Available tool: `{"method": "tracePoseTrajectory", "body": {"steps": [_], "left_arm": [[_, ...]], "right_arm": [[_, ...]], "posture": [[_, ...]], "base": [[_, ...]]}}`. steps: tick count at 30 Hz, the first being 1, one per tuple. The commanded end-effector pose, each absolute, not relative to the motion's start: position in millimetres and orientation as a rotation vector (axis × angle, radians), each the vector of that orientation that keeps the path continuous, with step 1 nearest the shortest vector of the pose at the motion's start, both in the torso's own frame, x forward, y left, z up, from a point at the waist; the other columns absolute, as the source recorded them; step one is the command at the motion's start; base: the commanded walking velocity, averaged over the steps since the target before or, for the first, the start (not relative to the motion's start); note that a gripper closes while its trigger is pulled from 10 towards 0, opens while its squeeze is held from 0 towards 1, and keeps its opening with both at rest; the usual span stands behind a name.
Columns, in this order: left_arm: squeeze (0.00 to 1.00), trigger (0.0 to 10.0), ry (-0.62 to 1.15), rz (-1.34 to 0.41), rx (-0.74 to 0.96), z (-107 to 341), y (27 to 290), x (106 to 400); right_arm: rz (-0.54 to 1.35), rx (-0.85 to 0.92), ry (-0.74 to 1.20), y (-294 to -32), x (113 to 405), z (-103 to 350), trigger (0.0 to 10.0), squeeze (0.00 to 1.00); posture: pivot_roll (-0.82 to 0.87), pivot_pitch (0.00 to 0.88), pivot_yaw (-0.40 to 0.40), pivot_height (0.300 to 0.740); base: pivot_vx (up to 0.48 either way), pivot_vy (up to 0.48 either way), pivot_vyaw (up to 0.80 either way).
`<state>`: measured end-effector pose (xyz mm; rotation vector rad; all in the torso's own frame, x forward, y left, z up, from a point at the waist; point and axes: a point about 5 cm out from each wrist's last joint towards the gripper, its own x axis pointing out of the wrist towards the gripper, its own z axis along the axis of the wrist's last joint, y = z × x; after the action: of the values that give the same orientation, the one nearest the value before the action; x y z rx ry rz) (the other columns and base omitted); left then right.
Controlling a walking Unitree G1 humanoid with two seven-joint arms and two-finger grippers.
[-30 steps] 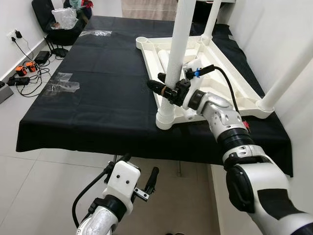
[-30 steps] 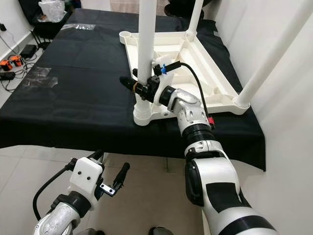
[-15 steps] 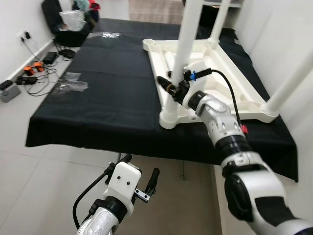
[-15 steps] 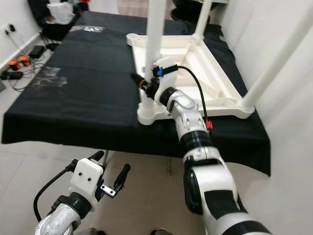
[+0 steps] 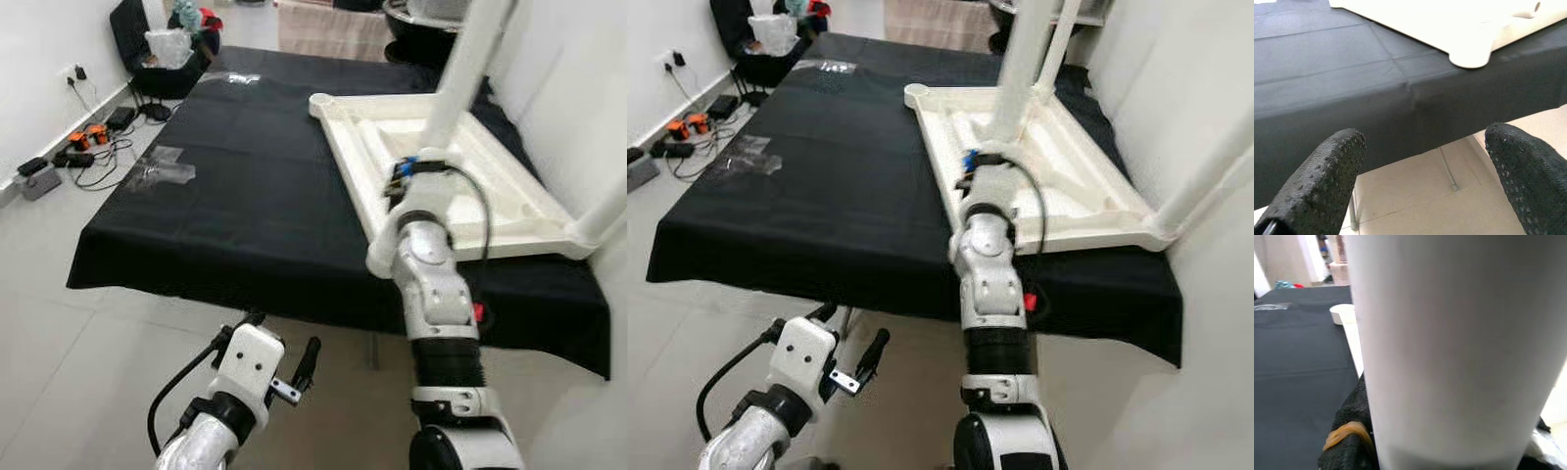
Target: Building children table
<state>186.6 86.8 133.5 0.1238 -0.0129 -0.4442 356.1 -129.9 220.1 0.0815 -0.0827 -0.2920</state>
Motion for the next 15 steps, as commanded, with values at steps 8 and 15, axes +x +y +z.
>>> {"method": "tracePoseTrajectory", "body": {"steps": [8, 15], "left_arm": [[0.0, 10.0, 0.001, -0.444, 0.127, 130, 87, 186], [0.0, 10.0, 0.001, -0.447, 0.126, 130, 87, 187]], "right_arm": [[-0.238, 0.101, -0.036, -111, 346, 207, 10.0, 0.38], [-0.168, -0.013, -0.097, -121, 345, 208, 10.0, 1.0]], "posture": [[0.08, 0.122, -0.081, 0.74], [0.07, 0.125, -0.078, 0.74]], "base": [[0.0, 0.0, 0.0], [0.0, 0.0, 0.0]]}}
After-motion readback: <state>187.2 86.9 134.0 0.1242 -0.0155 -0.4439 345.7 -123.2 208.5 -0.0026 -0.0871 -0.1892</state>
